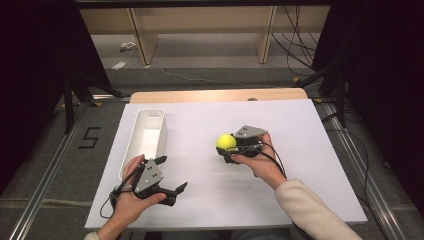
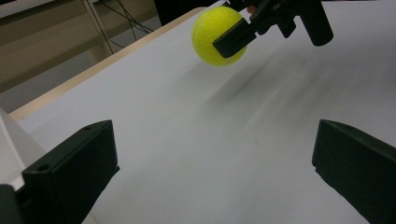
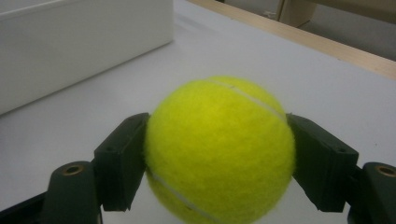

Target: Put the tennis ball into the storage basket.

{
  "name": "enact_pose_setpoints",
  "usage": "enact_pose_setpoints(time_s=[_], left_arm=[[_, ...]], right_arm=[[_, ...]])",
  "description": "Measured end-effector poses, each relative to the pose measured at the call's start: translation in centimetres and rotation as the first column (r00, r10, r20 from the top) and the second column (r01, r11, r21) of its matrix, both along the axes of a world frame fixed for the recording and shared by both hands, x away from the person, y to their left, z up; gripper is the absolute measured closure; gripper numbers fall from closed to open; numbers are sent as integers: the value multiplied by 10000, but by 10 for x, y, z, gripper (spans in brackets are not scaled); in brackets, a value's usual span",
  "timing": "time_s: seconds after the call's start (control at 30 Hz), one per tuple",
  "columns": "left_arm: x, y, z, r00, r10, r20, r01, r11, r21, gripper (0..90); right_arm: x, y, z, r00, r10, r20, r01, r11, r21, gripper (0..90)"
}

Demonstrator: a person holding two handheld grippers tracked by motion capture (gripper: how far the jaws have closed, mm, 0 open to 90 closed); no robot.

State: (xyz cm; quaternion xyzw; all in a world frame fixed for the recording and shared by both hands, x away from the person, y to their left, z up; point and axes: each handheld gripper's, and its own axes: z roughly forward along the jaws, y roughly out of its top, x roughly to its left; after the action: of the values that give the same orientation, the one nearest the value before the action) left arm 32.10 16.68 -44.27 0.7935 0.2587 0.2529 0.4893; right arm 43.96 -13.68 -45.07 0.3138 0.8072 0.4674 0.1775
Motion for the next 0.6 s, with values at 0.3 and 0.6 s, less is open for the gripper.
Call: enact_pose_setpoints(time_s=[0.3, 0.6], left_arm=[[0, 0, 0, 10000, -13, 29, 13, 10000, 18, 0], [0, 0, 0, 10000, -22, 34, 22, 10000, 32, 0]], right_arm=[[-2, 5, 5, 9999, 127, 73, -127, 9999, 88, 265], [-5, 13, 10, 9992, 361, 192, -366, 9991, 226, 265]])
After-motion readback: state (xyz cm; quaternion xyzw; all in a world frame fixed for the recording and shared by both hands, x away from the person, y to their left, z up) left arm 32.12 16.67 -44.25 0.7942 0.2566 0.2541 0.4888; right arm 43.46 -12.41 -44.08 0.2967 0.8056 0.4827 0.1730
